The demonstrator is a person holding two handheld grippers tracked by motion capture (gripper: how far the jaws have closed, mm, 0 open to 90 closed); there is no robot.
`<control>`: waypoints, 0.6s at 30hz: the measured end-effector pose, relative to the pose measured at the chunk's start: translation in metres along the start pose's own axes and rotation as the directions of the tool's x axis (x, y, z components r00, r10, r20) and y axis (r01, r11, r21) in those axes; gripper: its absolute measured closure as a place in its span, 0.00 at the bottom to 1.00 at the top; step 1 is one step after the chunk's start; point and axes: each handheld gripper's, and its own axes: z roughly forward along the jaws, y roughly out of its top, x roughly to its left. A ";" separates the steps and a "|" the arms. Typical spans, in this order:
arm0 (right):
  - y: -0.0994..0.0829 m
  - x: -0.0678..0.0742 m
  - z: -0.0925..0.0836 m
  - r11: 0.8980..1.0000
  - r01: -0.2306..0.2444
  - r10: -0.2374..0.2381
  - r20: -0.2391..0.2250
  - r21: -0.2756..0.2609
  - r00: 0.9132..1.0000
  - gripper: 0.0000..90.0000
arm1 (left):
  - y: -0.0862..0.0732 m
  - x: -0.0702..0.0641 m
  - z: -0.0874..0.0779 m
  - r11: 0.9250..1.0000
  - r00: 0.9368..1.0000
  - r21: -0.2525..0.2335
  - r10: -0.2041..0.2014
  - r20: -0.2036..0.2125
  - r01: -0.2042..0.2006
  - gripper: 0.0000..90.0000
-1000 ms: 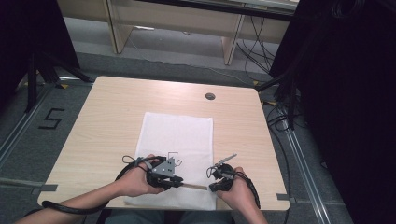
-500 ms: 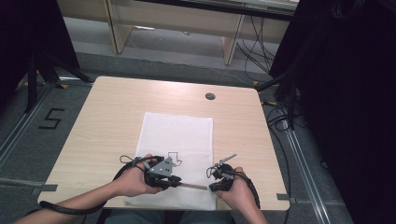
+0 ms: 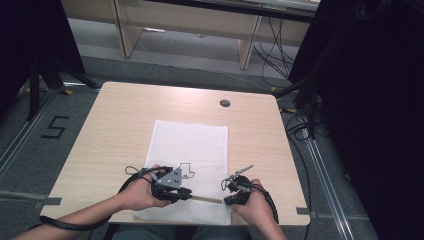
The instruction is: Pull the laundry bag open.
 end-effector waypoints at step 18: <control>0.000 0.000 0.000 1.000 0.001 -0.001 0.002 -0.001 1.000 1.00 | -0.006 0.001 -0.008 1.000 1.000 0.001 -0.006 -0.007 0.006 0.91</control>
